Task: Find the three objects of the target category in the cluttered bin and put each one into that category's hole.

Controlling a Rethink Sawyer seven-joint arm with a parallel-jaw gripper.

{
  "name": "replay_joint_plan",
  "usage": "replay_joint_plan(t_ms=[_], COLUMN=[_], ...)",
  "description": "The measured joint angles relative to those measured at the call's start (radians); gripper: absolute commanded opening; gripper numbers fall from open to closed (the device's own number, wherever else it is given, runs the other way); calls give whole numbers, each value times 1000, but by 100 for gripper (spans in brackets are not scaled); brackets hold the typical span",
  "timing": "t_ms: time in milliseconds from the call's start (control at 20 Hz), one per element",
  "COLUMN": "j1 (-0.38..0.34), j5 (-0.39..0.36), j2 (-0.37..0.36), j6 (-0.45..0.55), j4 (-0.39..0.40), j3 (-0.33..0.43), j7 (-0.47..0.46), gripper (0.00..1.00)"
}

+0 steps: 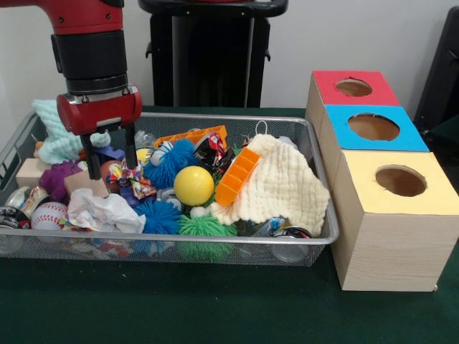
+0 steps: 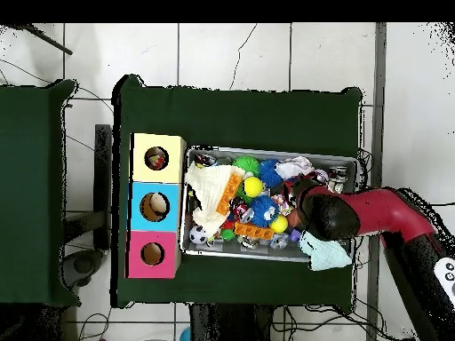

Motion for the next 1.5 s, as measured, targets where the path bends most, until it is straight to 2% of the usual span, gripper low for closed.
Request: replay_joint_plan(t_ms=[1050,1500], j1=[-7,-14], j5=[0,0], j2=[-1,-6], j6=[0,0], j4=[5,35], j3=[0,0], j7=[0,0], gripper=[100,100])
